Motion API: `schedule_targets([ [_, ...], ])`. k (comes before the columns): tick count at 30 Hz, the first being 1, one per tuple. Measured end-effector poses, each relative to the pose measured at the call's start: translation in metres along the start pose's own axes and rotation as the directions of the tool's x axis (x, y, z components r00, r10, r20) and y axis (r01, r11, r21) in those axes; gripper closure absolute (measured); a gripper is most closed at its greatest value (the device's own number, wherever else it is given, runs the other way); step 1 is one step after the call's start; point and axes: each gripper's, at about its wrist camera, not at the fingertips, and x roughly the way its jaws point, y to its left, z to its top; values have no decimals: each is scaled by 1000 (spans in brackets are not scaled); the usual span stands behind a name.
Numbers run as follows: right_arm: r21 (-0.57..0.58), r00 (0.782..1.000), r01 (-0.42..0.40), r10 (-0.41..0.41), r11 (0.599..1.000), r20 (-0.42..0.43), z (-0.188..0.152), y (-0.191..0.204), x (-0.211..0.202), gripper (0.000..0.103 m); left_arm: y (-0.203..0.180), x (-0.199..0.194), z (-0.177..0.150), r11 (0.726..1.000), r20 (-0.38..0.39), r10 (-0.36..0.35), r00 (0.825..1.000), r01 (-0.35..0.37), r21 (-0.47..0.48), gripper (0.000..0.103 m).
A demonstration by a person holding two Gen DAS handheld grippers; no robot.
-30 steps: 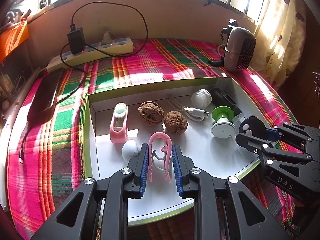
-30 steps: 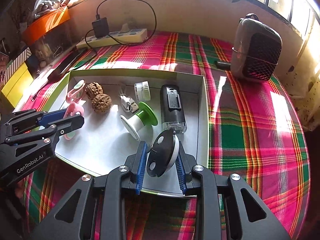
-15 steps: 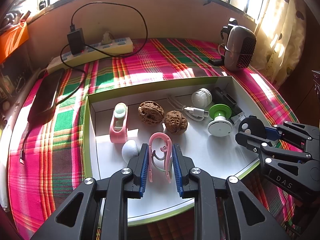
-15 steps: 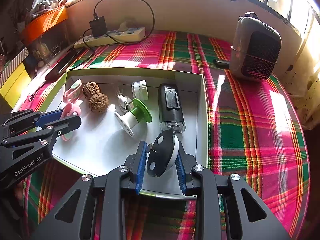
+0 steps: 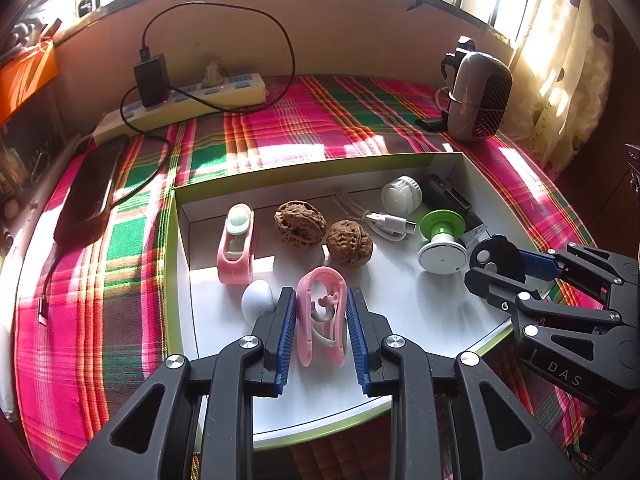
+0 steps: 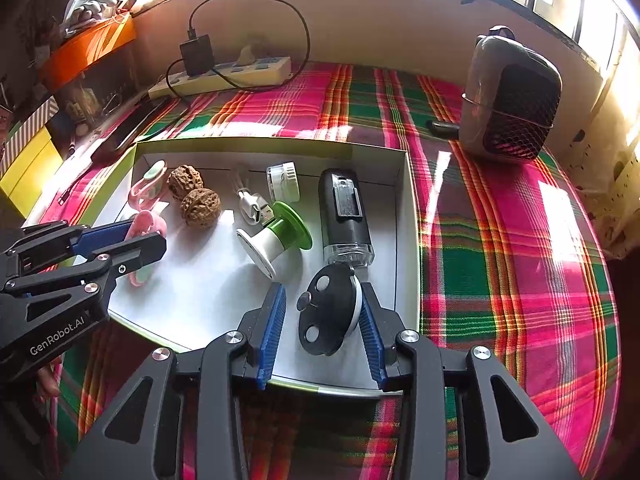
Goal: Organize objects
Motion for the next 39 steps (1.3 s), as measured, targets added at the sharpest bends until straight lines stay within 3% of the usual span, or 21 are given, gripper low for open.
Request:
schedule_targets([
  [10,18,1000,-2,2,1000,17,-4,-1,-5,63,1,-6,-2,1000,10,21,1000,-21,-7,76],
  [14,18,999,-16,15,1000,33,-6,1,-11,53,-2,-13,-4,1000,20,27,999,-26,-6,76],
  [27,27,995,-11,8,1000,95,-17,7,-36,53,-10,-45,-19,998,64,66,996,-65,-14,76],
  [39,44,989,-14,7,999,149,-38,13,-57,53,-17,-68,-48,985,94,173,980,-169,-42,76],
])
